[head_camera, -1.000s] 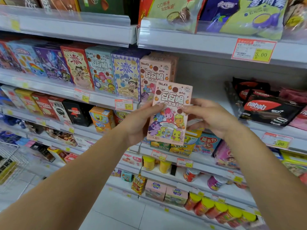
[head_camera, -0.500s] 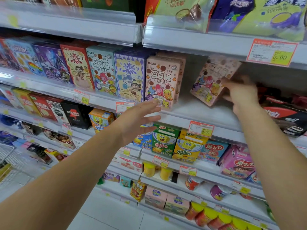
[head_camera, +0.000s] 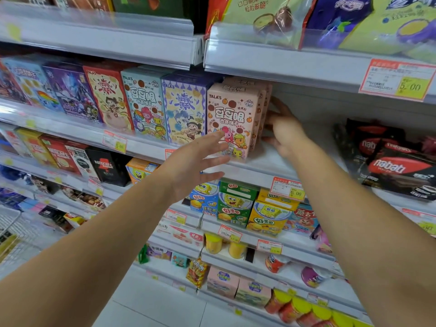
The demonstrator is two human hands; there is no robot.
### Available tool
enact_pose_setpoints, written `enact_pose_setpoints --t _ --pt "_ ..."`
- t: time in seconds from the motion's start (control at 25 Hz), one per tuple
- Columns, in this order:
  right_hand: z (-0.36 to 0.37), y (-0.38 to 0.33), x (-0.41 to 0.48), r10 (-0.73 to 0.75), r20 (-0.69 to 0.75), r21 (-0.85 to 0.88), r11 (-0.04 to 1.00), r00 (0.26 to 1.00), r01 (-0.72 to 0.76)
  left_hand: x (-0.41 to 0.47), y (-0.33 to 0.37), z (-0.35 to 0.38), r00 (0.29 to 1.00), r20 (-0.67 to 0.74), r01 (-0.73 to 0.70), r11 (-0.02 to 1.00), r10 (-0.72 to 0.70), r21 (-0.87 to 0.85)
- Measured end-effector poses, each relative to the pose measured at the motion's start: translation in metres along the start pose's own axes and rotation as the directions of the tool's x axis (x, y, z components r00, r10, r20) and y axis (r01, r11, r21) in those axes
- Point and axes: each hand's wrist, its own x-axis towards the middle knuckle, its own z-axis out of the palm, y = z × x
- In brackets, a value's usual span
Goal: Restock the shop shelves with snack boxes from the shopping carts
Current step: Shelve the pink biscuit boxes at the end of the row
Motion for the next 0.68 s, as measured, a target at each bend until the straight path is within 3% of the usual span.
enact_pose_setpoints --t 0.28,0.36,0.44,0.56,0.68 --pt "0.019 0.010 0.000 0.009 -0.045 -0.151 0.988 0.999 -0.016 -0.005 0.003 0.001 0.999 0.000 0.042 0.998 -0.042 -0.046" --pt "0.016 0.009 -0.002 0.057 -0.127 -0.154 0.985 0.990 -0.077 -0.007 0.006 0.000 0.998 -0.006 0.060 0.997 -0.060 -0.049" --pt "0.011 0.003 -0.015 0.064 -0.272 -0.098 0.991 0.960 -0.093 -0.010 0.011 -0.005 0.996 -0.025 0.083 0.994 -0.085 -0.067" --pt "0.009 -0.013 -0.068 -0.034 -0.483 0.098 0.991 0.875 0.093 -0.016 0.023 -0.013 0.990 -0.053 0.122 0.988 -0.128 -0.099" --pt "0.036 -0.031 -0.125 -0.040 -0.368 0.224 0.966 0.929 0.130 -0.028 0.037 -0.029 0.981 -0.099 0.153 0.979 -0.166 -0.132"
